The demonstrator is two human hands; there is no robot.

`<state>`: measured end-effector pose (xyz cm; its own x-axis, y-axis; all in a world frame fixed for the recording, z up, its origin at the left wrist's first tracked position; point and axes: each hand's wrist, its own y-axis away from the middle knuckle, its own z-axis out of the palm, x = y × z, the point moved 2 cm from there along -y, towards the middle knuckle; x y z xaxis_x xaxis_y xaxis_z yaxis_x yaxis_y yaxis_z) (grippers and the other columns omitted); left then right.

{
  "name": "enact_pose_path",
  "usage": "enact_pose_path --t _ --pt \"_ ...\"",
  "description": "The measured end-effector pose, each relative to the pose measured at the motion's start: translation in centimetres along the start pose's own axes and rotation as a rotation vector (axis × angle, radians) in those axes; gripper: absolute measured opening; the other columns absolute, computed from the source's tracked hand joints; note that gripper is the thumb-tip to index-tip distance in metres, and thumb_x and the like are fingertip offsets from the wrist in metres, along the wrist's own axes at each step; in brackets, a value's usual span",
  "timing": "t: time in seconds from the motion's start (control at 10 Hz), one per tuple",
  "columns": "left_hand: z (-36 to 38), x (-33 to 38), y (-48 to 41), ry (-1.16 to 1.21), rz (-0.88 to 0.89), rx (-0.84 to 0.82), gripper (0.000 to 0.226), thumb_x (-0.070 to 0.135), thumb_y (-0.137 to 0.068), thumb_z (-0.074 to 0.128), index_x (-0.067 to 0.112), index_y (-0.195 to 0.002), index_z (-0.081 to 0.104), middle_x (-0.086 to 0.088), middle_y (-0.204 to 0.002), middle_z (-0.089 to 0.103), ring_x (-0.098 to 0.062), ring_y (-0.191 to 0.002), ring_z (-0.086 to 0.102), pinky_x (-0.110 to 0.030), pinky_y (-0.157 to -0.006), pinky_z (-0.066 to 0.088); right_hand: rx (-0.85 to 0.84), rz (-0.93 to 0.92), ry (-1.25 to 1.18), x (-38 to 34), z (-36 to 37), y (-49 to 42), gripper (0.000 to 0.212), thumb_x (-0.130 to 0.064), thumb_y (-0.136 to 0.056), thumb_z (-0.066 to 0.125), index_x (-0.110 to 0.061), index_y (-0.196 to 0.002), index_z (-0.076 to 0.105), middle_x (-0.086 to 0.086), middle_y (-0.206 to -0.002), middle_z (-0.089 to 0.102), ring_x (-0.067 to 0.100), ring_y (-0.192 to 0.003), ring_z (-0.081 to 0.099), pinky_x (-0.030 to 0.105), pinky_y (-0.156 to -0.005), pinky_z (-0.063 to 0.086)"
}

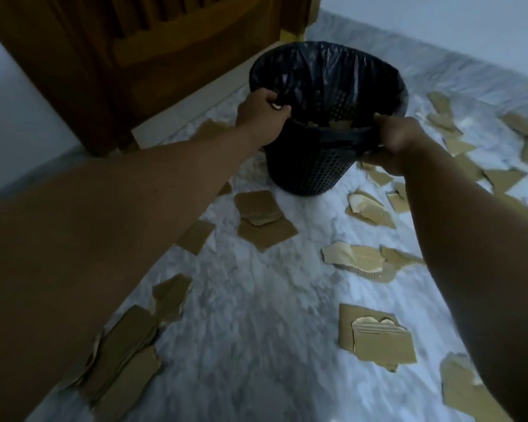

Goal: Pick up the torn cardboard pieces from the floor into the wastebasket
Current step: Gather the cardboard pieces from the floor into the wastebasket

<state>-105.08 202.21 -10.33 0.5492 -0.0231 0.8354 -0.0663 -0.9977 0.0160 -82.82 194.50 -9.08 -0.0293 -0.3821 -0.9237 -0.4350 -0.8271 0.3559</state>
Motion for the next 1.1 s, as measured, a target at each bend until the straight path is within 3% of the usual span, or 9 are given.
enact_pose_path --t 0.2,0.3,0.4,0.5,0.6,0.7,0.8,1.0,1.1 --pt "-3.0 -0.8 2.9 0.051 0.05 -0.077 0.079 0.037 -0.092 0.064 0.023 -0.155 0.018 -0.006 -0.152 0.039 -0.026 -0.136 0.043 -0.038 -0.11 0.04 0.038 0.063 -0.121 2.2 1.8 4.0 0.053 -0.055 -0.098 0.048 -0.013 -0.13 0.05 0.015 -0.117 0.062 0.035 -0.095 0.064 0.052 -0.067 0.062" --pt "-4.7 -4.0 6.0 0.002 0.014 -0.175 0.062 0.033 -0.093 0.064 0.015 -0.145 0.036 -0.012 -0.14 0.048 -0.03 -0.126 0.049 -0.042 -0.101 0.046 0.0 0.19 0.013 4.9 5.8 8.2 0.046 -0.048 -0.1 0.05 -0.013 -0.129 0.047 0.011 -0.112 0.057 0.036 -0.097 0.061 0.059 -0.094 0.054" --pt "-6.9 -9.0 10.1 -0.109 -0.028 -0.257 0.039 0.031 -0.091 0.067 0.014 -0.124 0.055 -0.009 -0.122 0.059 -0.03 -0.114 0.055 -0.038 -0.097 0.047 -0.01 0.244 -0.005 9.1 10.9 11.7 0.054 -0.043 -0.1 0.055 -0.008 -0.141 0.046 0.016 -0.127 0.058 0.04 -0.102 0.067 0.055 -0.086 0.059" --pt "-10.1 -14.4 15.8 -0.321 -0.09 -0.327 0.054 0.038 -0.092 0.065 0.011 -0.137 0.051 -0.009 -0.14 0.053 -0.028 -0.125 0.052 -0.034 -0.103 0.042 -0.089 0.264 0.043 13.4 16.4 16.0 0.037 -0.025 -0.101 0.058 -0.004 -0.132 0.056 0.013 -0.098 0.061 0.034 -0.083 0.064 0.05 -0.077 0.06" --pt "-13.0 -20.8 21.6 -0.493 -0.264 -0.468 0.068 0.044 -0.092 0.063 0.009 -0.146 0.041 -0.012 -0.15 0.041 -0.029 -0.134 0.043 -0.034 -0.106 0.039 -0.248 0.24 0.329 20.3 20.0 19.7 0.02 -0.029 -0.097 0.059 -0.01 -0.103 0.063 0.013 -0.099 0.065 0.027 -0.084 0.062 0.05 -0.084 0.06" --pt "-14.9 -26.8 26.1 -0.622 -0.41 -0.58 0.085 0.057 -0.08 0.067 0.009 -0.144 0.04 -0.013 -0.148 0.042 -0.029 -0.131 0.045 -0.035 -0.103 0.041 -0.364 0.105 0.688 24.7 22.9 23.5 0.033 -0.034 -0.094 0.065 -0.001 -0.09 0.066 0.026 -0.094 0.068 0.034 -0.083 0.067 0.054 -0.084 0.058" --pt "-15.0 -30.6 29.1 -0.693 -0.469 -0.581 0.098 0.074 -0.058 0.066 0.015 -0.134 0.045 -0.01 -0.138 0.048 -0.031 -0.122 0.05 -0.046 -0.1 0.043 -0.322 0.061 0.737 26.2 24.9 25.9 0.05 -0.039 -0.094 0.064 0.001 -0.124 0.059 0.018 -0.122 0.063 0.033 -0.112 0.061 0.032 -0.083 0.048" --pt "-13.6 -32.0 31.0 -0.907 -0.343 -0.415 0.089 0.071 -0.06 0.075 0.021 -0.127 0.043 -0.005 -0.128 0.045 -0.033 -0.123 0.04 -0.055 -0.101 0.031 -0.071 0.162 0.858 27.3 29.1 26.6 0.071 -0.062 -0.082 0.062 -0.018 -0.136 0.043 0.007 -0.138 0.046 0.03 -0.128 0.047 0.048 -0.104 0.038" --pt "-13.8 -31.3 30.2 -0.826 -0.387 -0.38 0.084 0.058 -0.06 0.082 0.019 -0.124 0.043 -0.007 -0.127 0.044 -0.035 -0.124 0.036 -0.056 -0.1 0.029 -0.091 0.157 0.941 26.7 29.3 26.0 0.057 -0.043 -0.088 0.062 -0.016 -0.135 0.044 0.009 -0.141 0.043 0.032 -0.13 0.041 0.051 -0.107 0.034"
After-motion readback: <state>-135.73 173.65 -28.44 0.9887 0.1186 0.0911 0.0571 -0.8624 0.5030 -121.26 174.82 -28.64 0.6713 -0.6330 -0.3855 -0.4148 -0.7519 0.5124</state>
